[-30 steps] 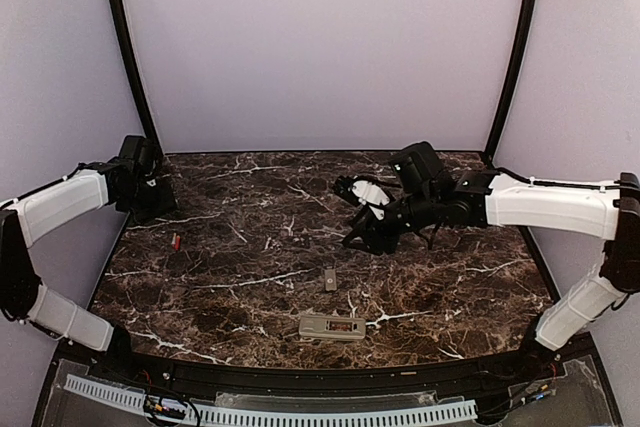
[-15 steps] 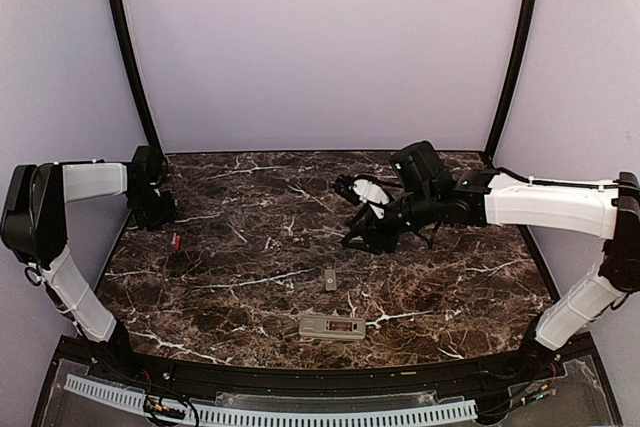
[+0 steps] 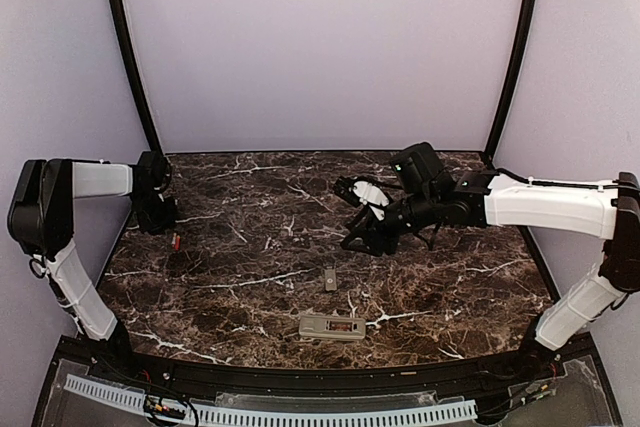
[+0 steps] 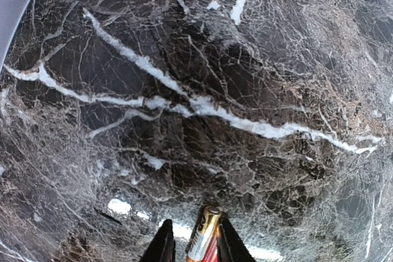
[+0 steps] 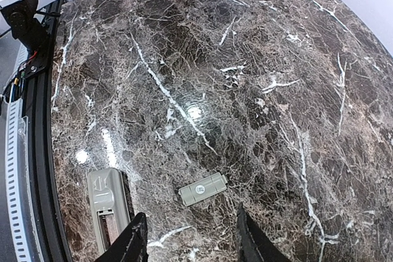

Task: Load the batteries into the remote control
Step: Pick up the battery from the center of the board.

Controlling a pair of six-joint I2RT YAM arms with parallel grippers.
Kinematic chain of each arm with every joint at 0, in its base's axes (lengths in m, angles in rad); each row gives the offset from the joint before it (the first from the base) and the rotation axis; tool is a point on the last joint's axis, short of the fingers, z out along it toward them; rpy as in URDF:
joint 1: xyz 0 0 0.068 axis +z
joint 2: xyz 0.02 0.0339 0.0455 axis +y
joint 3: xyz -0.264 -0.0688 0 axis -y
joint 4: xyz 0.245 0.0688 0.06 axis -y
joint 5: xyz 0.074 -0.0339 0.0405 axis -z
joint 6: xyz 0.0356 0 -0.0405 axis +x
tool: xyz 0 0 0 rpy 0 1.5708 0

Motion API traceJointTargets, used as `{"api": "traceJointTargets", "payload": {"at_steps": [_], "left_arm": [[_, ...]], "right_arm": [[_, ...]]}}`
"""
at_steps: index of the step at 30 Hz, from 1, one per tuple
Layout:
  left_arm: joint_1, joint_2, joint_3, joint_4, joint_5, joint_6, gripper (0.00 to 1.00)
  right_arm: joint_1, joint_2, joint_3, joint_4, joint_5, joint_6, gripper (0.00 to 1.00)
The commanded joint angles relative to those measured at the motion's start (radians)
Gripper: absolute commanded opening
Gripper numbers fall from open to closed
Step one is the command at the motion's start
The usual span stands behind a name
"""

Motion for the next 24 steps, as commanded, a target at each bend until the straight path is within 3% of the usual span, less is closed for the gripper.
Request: {"api": "traceJointTargets", "payload": {"at_steps": [1, 24], "left_arm": [[0.003, -0.006, -0.022, 0.003, -0.01, 0.023, 0.23], [0.004, 0.001, -0.095, 0.04, 0.048, 0.036, 0.21]], "right_arm": [[-0.001, -0.002, -0.011, 0.011, -0.019, -0.003, 0.46], [0.0, 0.002, -0.008, 0.002, -0.036, -0.011, 0.46]]}}
